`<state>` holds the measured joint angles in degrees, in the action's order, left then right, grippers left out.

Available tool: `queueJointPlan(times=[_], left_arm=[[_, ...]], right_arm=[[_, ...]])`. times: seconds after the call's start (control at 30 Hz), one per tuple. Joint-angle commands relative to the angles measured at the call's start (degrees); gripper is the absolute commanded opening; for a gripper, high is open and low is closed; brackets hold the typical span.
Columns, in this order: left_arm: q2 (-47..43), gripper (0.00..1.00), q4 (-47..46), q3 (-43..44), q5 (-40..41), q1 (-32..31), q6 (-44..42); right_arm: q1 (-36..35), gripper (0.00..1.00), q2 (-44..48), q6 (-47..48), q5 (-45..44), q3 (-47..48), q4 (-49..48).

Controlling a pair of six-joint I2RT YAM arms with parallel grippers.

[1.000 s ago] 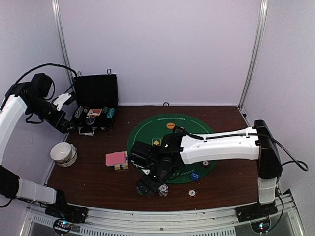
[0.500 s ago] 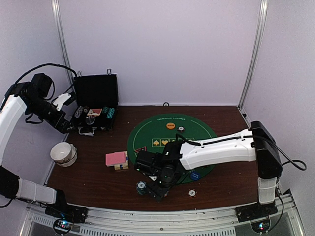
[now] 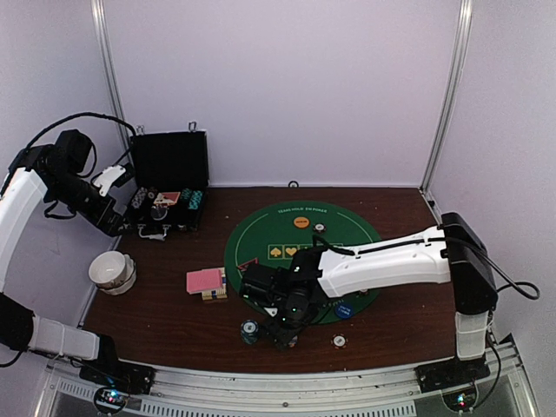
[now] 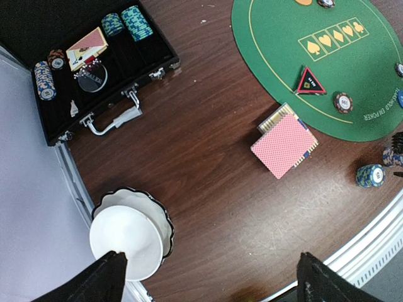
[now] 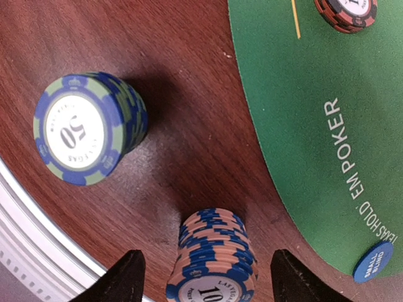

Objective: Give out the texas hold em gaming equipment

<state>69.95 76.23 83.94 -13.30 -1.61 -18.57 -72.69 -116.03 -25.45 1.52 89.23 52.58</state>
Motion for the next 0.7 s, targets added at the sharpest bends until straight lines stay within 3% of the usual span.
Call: queueJointPlan(times=[0.0,0.27,0.67], left_arm=[[-0.68,0.98,-0.25,1.32,-0.26,-0.06,-0.44],[-0.75,0.98,-0.24,1.22,-0.30,0.00,-0.41],[-0.66,0.98,-0.24,1.15,-0.38,-0.05,-0.50]], right_arm=[[0.57,0.69,1.75,-0.30,-0.38,-0.91,-0.66],[0.98,0.64,1.69,-0.30,-0.20,-1.26,-0.90],[1.13,0.44,2.86,-0.21,-0.63,-0.26,0.61]])
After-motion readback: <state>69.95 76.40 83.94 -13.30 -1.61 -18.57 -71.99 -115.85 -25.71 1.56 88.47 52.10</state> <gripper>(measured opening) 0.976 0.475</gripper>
